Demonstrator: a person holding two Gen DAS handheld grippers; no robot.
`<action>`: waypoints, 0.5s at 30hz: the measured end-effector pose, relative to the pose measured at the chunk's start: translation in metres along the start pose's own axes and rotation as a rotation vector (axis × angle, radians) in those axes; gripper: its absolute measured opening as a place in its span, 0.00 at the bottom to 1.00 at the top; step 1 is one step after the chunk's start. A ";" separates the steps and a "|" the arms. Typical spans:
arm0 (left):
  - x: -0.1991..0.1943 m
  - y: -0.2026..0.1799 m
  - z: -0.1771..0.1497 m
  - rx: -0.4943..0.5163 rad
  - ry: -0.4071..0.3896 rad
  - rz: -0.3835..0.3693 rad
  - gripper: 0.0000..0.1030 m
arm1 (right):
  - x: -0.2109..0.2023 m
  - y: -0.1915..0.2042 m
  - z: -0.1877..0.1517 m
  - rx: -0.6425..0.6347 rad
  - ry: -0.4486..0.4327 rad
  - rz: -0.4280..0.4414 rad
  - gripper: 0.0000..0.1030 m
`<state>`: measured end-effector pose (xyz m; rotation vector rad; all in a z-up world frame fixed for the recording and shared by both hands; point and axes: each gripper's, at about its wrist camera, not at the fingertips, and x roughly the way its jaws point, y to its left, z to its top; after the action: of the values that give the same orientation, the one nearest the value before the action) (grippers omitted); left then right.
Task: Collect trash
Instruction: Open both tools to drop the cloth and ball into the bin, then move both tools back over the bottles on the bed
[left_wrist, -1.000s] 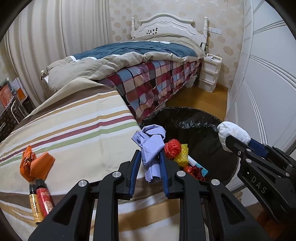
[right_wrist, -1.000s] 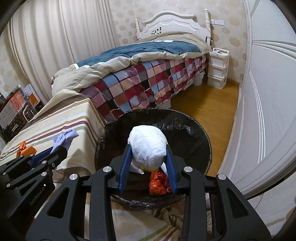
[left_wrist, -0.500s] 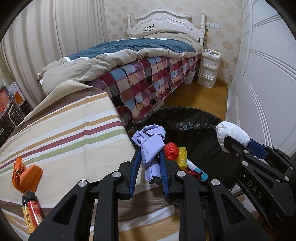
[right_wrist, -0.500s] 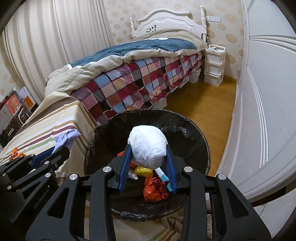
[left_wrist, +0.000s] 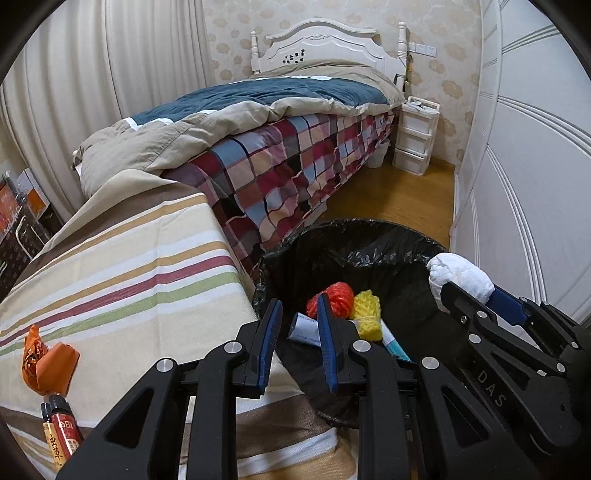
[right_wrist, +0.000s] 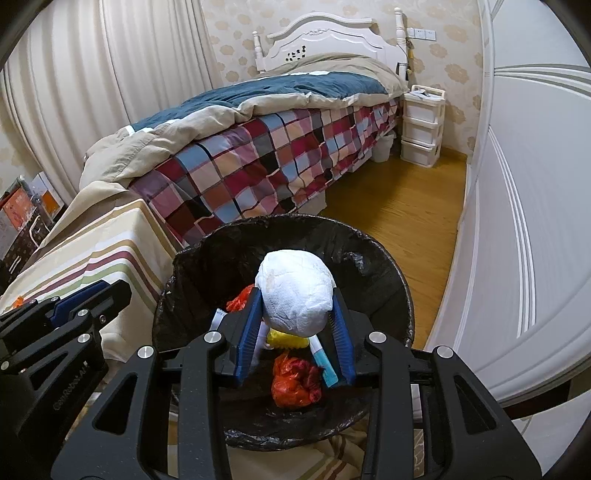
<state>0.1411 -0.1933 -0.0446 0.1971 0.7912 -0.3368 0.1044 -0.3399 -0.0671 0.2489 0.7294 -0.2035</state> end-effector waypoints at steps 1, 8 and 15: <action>0.001 0.000 0.000 -0.003 0.003 0.001 0.27 | 0.000 0.000 0.000 0.000 0.001 -0.001 0.40; -0.002 0.006 0.001 -0.025 -0.012 0.017 0.53 | -0.003 -0.002 -0.001 0.007 -0.012 -0.015 0.51; -0.012 0.013 0.001 -0.036 -0.042 0.033 0.67 | -0.010 -0.002 -0.001 0.007 -0.027 -0.030 0.60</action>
<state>0.1391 -0.1785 -0.0347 0.1685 0.7516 -0.2943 0.0966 -0.3404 -0.0612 0.2414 0.7058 -0.2371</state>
